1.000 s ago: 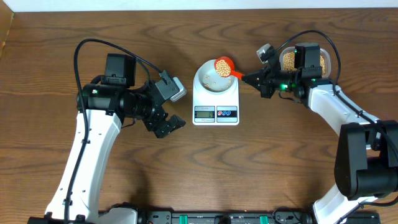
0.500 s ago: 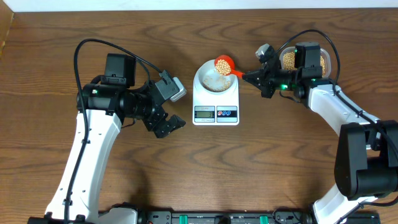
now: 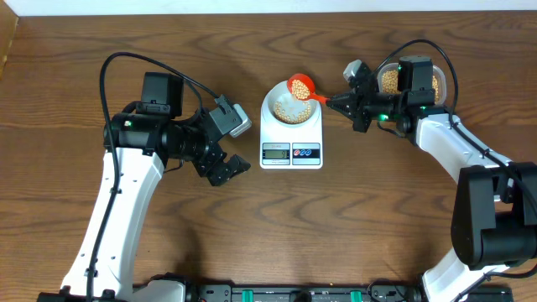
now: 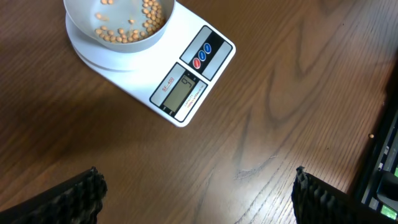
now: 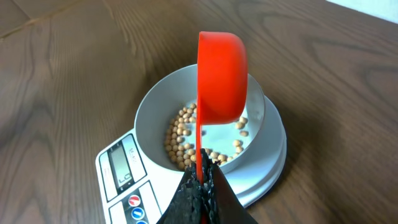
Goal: Scoop item into bowl and weigh 50g on scale
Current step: 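Tilt the red scoop with the right gripper to pour soybeans into the bowl, then carry the empty scoop right back over the soybean tub, then lower the red scoop into the soybeans with the right gripper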
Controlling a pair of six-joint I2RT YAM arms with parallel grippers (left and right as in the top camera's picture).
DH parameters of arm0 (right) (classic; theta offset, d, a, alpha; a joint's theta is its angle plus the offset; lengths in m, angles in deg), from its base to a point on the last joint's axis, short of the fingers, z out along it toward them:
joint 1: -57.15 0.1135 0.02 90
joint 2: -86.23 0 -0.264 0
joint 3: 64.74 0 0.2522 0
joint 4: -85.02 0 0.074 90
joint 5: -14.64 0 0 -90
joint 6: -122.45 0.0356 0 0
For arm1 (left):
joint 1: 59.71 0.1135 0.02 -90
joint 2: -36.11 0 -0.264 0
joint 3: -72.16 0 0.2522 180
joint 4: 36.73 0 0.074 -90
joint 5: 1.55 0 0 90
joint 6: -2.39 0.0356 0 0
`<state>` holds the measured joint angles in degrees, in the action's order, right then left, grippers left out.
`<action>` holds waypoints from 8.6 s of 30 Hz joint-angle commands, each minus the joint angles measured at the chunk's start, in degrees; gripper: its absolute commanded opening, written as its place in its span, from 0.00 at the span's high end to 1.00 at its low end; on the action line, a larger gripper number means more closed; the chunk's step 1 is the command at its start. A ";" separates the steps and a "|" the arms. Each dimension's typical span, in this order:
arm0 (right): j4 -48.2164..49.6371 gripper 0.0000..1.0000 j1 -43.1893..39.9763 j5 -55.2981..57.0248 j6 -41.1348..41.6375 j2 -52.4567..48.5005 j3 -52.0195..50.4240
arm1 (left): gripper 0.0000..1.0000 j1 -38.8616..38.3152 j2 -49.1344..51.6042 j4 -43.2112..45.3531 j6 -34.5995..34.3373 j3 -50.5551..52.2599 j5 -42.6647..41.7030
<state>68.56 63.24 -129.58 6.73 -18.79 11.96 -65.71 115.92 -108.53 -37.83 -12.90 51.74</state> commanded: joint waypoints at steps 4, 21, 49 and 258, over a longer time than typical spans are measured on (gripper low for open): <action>0.59 0.99 0.35 -1.22 -3.80 -0.31 0.22 | 0.02 0.26 -0.83 0.00 0.72 -0.87 0.28; 1.68 0.99 0.35 -0.85 -6.97 -0.02 0.22 | 0.02 0.26 -0.83 0.00 0.74 -0.87 0.28; 0.09 0.99 1.53 5.44 -11.21 4.02 0.22 | 0.02 0.26 -0.83 0.00 0.72 -0.87 0.28; -17.16 0.99 -28.61 3.96 37.64 -0.66 0.22 | 0.02 0.26 -0.83 0.02 0.72 -0.87 0.28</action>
<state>51.23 35.13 -122.52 42.14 -18.41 12.29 -65.71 115.92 -108.45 -37.83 -12.90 51.74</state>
